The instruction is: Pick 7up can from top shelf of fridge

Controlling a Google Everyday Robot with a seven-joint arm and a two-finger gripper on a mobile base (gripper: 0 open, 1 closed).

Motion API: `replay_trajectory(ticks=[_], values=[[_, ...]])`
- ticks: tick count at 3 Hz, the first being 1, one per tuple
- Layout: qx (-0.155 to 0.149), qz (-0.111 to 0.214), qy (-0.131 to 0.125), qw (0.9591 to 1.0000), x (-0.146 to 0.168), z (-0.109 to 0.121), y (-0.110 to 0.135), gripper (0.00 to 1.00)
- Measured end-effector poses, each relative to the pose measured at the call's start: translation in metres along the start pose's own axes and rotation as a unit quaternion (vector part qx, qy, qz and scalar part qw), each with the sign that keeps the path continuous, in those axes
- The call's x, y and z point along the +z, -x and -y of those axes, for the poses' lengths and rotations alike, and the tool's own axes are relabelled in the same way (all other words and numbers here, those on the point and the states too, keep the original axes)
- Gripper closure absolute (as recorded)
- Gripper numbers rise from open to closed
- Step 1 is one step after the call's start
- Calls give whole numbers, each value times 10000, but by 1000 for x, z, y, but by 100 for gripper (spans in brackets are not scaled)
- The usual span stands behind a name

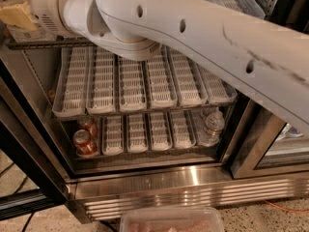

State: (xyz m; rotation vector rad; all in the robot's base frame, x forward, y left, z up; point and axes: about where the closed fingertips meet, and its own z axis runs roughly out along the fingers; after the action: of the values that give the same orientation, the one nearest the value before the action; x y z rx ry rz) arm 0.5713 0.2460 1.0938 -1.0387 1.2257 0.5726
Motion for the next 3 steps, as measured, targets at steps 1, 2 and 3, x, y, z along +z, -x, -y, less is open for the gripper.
replay_trajectory(ticks=[1,2,3], values=[[-87,177,62,9998,-3,2,24,100],[-167,316,65,9993,-11,6,44,100],[-158,256,47,9995,-37,6,50,100]])
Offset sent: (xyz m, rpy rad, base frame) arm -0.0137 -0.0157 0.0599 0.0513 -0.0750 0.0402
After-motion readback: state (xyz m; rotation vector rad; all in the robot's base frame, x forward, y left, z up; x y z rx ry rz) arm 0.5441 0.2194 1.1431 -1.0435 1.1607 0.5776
